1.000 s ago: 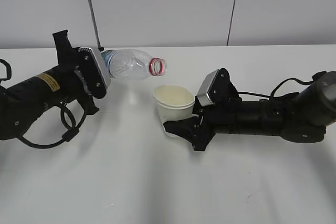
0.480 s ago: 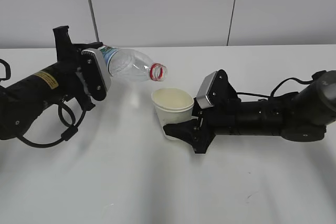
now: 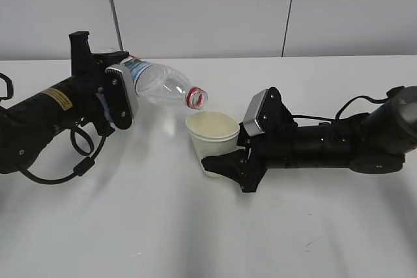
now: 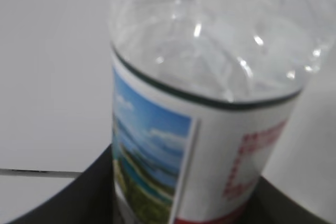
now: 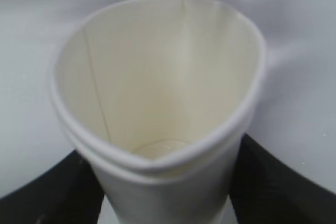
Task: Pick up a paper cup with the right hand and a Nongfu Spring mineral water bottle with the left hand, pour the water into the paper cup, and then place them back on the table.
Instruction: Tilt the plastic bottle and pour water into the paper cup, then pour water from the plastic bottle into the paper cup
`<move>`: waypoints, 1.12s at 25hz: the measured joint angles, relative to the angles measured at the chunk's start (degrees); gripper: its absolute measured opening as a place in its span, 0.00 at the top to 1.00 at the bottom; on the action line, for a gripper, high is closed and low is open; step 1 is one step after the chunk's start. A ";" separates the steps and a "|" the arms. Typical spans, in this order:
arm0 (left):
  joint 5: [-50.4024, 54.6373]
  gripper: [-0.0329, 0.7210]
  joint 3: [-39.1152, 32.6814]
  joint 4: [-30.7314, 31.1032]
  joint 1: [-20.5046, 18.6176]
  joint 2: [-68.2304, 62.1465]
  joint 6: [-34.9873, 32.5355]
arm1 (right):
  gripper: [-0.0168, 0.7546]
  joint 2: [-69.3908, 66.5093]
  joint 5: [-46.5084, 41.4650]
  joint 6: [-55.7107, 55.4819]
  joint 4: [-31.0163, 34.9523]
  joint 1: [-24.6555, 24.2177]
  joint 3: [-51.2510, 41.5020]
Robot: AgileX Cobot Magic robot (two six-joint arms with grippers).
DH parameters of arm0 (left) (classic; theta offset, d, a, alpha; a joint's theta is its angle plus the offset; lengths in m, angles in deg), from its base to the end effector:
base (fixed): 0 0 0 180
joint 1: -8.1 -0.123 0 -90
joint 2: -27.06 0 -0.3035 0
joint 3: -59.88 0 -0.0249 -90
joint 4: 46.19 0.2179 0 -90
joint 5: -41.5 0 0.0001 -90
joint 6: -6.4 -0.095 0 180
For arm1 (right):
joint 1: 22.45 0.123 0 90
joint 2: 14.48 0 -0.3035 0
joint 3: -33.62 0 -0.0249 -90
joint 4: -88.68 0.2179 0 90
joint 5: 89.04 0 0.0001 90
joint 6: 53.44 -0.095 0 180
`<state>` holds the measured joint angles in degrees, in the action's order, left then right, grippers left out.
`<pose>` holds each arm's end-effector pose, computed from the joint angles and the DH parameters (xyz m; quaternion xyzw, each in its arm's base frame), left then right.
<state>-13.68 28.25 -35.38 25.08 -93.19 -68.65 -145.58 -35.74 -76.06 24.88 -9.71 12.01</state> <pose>0.3502 -0.1222 0.1929 0.5988 0.4507 0.3018 0.5892 0.3531 0.1499 0.1344 -0.4572 0.6895 0.2800 0.4870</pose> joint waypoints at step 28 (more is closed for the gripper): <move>-2.05 0.49 0.00 0.00 0.00 0.00 -7.00 | 0.34 0.00 -0.42 -1.20 -3.92 0.00 0.48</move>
<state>-15.72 28.25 -35.38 25.08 -93.19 -75.65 -145.58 -36.16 -77.26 20.96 -9.71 12.49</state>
